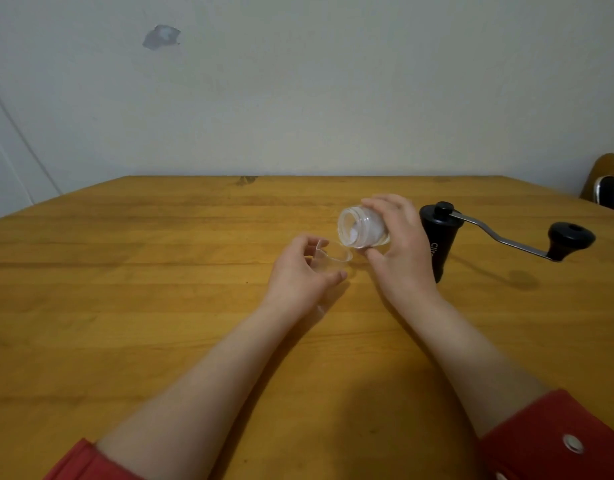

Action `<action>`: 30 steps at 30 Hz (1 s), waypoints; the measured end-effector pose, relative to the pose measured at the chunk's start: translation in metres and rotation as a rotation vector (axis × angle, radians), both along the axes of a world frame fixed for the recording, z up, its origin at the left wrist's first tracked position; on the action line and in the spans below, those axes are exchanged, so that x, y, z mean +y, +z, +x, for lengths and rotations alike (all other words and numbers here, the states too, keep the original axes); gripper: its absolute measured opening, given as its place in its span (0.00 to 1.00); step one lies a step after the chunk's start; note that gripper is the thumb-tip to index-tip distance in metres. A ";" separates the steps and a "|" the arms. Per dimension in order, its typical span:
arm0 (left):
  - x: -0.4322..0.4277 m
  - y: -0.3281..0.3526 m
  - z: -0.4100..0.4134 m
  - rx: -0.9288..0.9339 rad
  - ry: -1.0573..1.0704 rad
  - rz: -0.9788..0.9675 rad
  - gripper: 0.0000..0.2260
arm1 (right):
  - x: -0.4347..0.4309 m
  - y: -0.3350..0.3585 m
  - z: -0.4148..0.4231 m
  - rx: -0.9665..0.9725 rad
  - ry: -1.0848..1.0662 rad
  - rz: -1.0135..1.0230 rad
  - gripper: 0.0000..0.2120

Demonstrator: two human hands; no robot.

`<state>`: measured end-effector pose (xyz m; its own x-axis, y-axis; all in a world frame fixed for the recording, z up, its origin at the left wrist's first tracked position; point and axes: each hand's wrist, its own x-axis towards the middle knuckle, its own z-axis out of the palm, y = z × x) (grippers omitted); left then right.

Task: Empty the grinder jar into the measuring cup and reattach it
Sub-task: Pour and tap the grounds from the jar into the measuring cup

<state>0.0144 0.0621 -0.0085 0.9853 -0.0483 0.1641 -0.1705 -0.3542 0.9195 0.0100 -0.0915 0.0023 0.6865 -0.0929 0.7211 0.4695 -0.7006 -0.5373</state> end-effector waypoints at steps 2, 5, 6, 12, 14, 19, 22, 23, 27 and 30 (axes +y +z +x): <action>0.000 0.000 0.000 0.000 -0.009 -0.008 0.21 | 0.000 0.000 0.000 -0.003 -0.001 -0.013 0.30; 0.000 0.000 -0.001 0.003 -0.021 -0.011 0.22 | 0.000 0.000 0.000 -0.013 0.002 -0.033 0.30; 0.000 -0.001 -0.001 0.006 -0.025 -0.014 0.23 | 0.001 0.000 0.000 -0.019 0.001 -0.042 0.30; -0.001 -0.002 -0.001 0.017 -0.046 -0.023 0.24 | 0.000 0.001 -0.002 -0.042 -0.011 -0.104 0.30; 0.000 -0.002 -0.001 0.020 -0.050 -0.023 0.24 | 0.000 0.001 -0.002 -0.041 -0.003 -0.120 0.30; -0.001 -0.002 -0.001 0.026 -0.058 -0.033 0.24 | -0.001 0.002 -0.003 -0.047 -0.001 -0.152 0.30; -0.001 -0.002 -0.001 0.031 -0.058 -0.032 0.24 | 0.000 0.002 -0.003 -0.050 -0.003 -0.159 0.31; -0.001 -0.001 -0.002 0.032 -0.060 -0.034 0.24 | 0.000 0.002 -0.003 -0.052 -0.006 -0.162 0.31; -0.001 -0.001 -0.002 0.029 -0.059 -0.036 0.23 | 0.001 0.002 -0.003 -0.055 -0.020 -0.182 0.33; -0.001 0.000 -0.003 0.031 -0.062 -0.038 0.23 | 0.001 0.002 -0.004 -0.049 -0.017 -0.182 0.34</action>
<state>0.0117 0.0611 -0.0089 0.9851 -0.1038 0.1369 -0.1627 -0.3084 0.9372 0.0063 -0.0907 0.0039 0.6498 0.0307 0.7595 0.4789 -0.7925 -0.3777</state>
